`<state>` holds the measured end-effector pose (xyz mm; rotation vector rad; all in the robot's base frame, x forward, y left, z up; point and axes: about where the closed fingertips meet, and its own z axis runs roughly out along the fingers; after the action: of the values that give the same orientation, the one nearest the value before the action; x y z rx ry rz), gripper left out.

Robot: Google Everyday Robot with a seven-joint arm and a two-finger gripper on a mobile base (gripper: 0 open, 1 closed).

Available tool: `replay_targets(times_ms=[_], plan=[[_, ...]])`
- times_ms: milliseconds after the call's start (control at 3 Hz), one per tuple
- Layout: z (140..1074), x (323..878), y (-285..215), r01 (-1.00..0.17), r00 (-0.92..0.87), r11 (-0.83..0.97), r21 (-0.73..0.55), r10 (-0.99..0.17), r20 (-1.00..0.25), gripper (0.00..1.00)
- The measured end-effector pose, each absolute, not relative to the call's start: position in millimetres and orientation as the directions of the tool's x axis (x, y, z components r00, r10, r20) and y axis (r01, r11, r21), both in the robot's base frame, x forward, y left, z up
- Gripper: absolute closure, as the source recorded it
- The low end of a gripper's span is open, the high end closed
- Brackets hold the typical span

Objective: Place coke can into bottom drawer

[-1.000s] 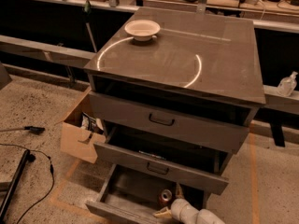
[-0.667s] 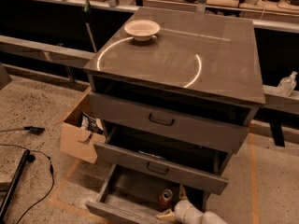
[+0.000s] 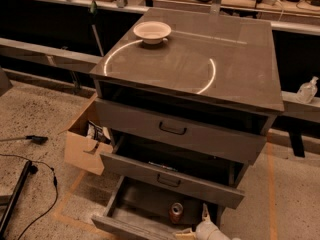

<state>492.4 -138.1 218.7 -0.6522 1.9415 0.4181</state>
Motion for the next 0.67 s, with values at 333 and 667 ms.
replay_targets(times_ms=[333,667], plan=[[237,480,-152,-0.578,-0.369,0.815,0.037,-0.220,-0.903,0.13],[258,463,-173,-0.558,-0.393,0.828,0.054,-0.206,-0.896,0.36]])
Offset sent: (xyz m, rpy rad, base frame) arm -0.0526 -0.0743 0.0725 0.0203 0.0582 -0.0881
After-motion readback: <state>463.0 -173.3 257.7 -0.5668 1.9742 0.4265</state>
